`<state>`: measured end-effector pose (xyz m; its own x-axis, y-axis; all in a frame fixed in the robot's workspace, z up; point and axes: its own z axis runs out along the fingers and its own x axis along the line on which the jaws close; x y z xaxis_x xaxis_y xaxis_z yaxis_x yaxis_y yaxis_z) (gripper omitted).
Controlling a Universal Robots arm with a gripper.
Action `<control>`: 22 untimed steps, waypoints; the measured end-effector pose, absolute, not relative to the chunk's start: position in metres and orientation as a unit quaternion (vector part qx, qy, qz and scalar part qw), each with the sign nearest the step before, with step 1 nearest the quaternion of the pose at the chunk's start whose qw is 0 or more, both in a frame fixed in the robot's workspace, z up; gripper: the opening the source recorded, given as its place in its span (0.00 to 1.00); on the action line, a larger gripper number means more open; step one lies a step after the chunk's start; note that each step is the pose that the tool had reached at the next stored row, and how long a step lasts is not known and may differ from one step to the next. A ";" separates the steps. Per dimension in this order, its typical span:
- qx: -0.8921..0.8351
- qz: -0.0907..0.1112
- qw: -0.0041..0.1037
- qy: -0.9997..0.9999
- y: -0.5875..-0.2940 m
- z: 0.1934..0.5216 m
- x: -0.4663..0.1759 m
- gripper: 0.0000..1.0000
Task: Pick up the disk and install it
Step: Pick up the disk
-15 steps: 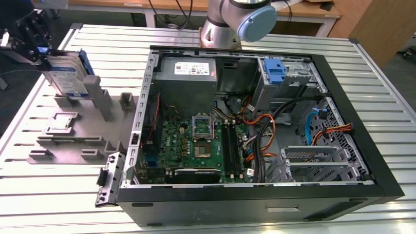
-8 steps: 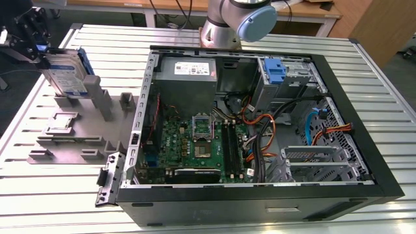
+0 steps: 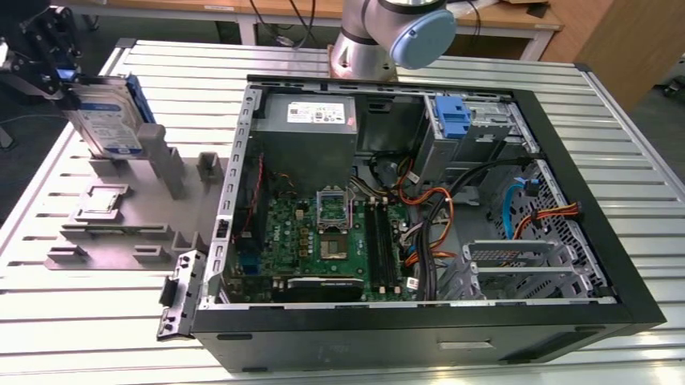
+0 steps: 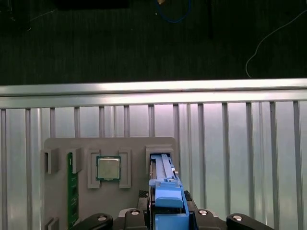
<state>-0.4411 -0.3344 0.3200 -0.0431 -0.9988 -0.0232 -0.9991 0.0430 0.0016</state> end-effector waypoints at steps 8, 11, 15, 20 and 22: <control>-0.692 0.009 0.008 0.722 -0.334 0.326 -0.441 0.37; -0.692 0.009 0.008 0.722 -0.334 0.328 -0.441 0.37; -0.692 0.009 0.008 0.722 -0.334 0.331 -0.441 0.37; -0.692 0.009 0.008 0.722 -0.334 0.336 -0.441 0.37; -0.692 0.009 0.008 0.722 -0.334 0.337 -0.441 0.37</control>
